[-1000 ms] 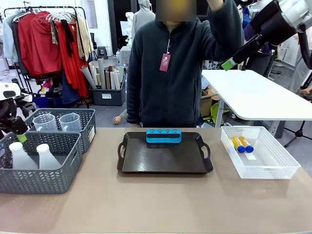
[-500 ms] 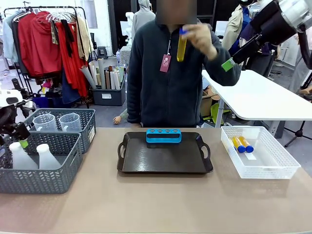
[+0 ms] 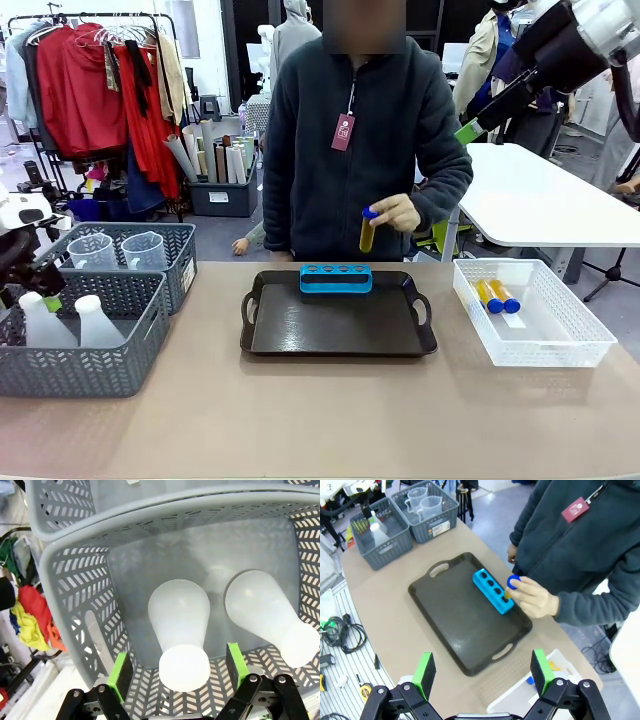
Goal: Prepare the laboratory tools.
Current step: Pick up one Small flask and place it on the Handle tray.
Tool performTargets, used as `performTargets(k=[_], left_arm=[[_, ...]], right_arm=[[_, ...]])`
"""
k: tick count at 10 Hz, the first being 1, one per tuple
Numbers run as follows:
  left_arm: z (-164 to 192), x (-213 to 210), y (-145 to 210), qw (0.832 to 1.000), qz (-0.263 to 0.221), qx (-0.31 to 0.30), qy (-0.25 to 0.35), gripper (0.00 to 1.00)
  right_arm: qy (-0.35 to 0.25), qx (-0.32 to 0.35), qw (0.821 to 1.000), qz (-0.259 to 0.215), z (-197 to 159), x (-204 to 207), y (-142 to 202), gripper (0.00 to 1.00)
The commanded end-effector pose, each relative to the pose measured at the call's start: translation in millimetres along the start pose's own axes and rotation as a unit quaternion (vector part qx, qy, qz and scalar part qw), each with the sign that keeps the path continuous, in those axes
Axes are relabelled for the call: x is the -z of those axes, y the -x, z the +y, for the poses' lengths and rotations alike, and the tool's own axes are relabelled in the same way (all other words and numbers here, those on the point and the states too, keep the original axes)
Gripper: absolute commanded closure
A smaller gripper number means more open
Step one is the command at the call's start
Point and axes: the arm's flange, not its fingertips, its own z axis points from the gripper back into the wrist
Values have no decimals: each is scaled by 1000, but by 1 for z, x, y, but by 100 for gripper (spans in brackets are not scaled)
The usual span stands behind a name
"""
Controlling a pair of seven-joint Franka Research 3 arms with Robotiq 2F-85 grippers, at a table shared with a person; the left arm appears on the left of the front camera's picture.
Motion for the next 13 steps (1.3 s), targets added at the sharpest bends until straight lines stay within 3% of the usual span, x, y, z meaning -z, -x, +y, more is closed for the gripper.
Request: performTargets(k=[1,4,10,13], left_arm=[[0,2,2,1000,-4,-6,-12,43],[-2,3,1,1000,0,-7,-14,100],[-2,-1,0,1000,-1,-5,-14,100],[-26,-46,-6,1000,-9,9,-6,100]], right_arm=[[0,-1,1000,-1,1,-1,0,0],[0,-1,1000,-1,1,-1,0,0],[0,-1,1000,-1,1,-1,0,0],[0,-1,1000,-1,1,-1,0,0]])
